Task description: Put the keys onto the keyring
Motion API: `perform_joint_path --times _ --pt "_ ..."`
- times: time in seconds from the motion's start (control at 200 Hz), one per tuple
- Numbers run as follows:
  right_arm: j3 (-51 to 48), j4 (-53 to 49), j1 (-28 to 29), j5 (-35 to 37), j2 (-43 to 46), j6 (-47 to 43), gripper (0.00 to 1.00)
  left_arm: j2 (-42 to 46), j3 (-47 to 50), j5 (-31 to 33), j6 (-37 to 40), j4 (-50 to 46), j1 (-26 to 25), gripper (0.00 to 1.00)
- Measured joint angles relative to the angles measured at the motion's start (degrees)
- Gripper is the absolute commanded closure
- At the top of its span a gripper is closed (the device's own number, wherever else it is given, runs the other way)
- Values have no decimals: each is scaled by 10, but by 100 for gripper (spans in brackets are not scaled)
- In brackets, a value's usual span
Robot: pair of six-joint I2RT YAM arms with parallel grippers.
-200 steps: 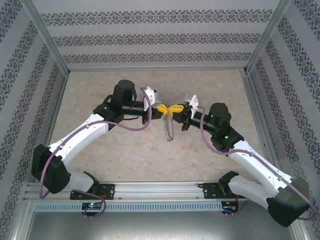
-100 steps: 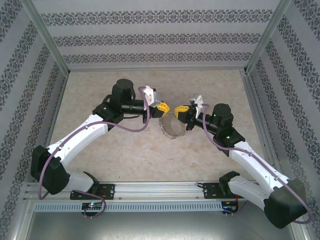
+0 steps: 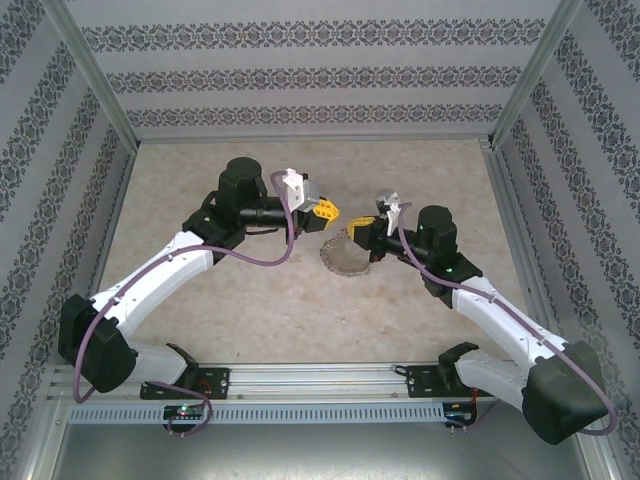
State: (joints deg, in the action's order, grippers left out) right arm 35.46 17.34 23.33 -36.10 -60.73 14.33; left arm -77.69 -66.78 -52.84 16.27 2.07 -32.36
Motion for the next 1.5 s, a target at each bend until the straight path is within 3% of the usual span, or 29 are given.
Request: perform_joint_path --times 0.29,0.769,1.499 --pt "-1 6 -4 -4 -30 10 100 9 67 39 -41 39 -3 100" --pt "-16 25 -4 -3 -54 24 100 9 126 80 -166 90 -22 72" --pt "-23 40 -3 -2 -66 40 100 -40 167 201 -201 106 -73 68"
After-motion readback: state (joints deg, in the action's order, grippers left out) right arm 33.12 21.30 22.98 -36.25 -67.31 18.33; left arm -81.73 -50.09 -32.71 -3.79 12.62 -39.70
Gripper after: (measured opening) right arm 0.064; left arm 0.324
